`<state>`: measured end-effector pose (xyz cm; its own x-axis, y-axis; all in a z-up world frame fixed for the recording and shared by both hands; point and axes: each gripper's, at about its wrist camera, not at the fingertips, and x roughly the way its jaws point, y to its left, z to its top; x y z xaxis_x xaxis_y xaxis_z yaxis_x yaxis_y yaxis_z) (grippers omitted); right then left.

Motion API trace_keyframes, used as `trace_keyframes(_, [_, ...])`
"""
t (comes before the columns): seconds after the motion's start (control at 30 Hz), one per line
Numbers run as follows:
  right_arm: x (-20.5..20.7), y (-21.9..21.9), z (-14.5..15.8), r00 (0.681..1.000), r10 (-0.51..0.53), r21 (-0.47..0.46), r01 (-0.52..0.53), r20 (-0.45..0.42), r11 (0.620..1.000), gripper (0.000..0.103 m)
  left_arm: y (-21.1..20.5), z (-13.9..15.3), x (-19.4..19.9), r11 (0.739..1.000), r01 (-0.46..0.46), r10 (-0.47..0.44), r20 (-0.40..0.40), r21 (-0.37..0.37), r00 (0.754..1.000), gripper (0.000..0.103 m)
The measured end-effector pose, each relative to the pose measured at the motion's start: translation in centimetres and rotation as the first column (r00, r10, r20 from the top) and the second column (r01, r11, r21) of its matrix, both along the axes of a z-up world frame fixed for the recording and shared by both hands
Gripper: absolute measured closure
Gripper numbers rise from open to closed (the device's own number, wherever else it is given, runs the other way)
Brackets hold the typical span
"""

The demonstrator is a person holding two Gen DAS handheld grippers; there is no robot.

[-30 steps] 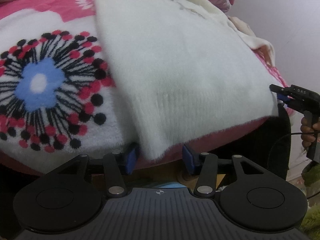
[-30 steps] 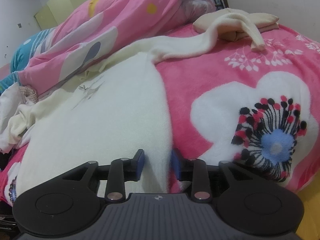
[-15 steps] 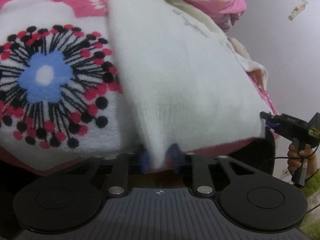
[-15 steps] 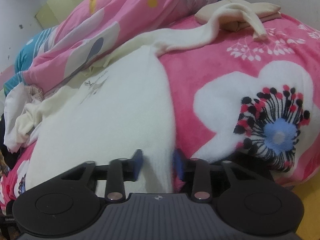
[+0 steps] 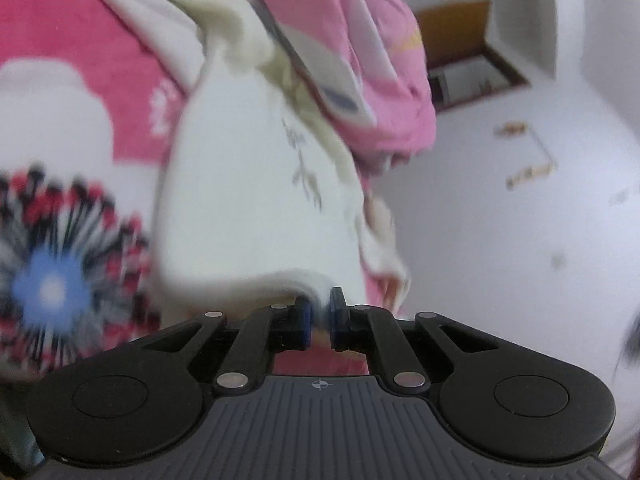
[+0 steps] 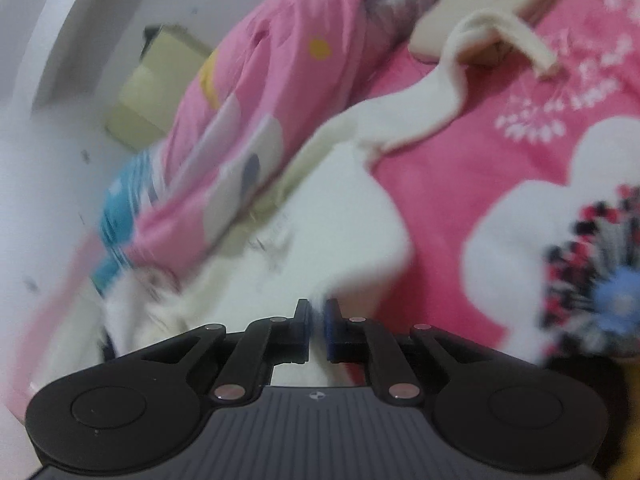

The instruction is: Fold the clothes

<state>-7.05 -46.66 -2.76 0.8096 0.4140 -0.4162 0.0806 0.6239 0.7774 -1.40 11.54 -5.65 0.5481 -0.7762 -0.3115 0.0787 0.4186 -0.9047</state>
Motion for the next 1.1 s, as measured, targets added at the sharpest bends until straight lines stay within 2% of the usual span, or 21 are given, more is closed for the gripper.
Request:
trace_keyframes(0.1, [2.9,-0.5,-0.9,0.999,-0.007,0.071,0.010,-0.035,0.997,0.096,-0.1,-0.4,2.7,0.999,-0.030,0.030,-0.040,-0.014,0.999,0.097])
trace_keyframes(0.2, [5.8,-1.0,-1.7,0.997,-0.012,0.141,0.022,-0.070,0.990,0.096,-0.7,-0.5,3.9,0.999,-0.038,0.038,-0.055,0.004,0.998,0.097])
trace_keyframes(0.5, [6.4,-1.5,-2.3,0.996,-0.003,0.145,0.016,-0.090,0.989,0.096,-0.5,-0.7,3.8,0.998,-0.027,0.030,-0.059,0.055,0.998,0.097])
trace_keyframes(0.7, [4.1,-1.8,-1.1,0.998,0.006,0.109,0.002,-0.069,0.994,0.096,-0.7,0.6,0.7,0.993,0.019,-0.019,-0.005,0.114,1.000,0.097])
trace_keyframes(0.87, [0.5,-2.2,-0.6,0.997,0.004,0.039,-0.001,-0.080,0.999,0.096,-1.9,-0.4,-2.6,0.985,0.080,-0.076,-0.030,0.155,0.997,0.097])
trace_keyframes(1.1, [-2.6,-2.3,-2.6,0.989,-0.016,-0.040,0.010,-0.147,0.999,0.096,-2.5,-2.7,-4.8,0.974,0.101,-0.089,-0.068,0.205,0.994,0.097])
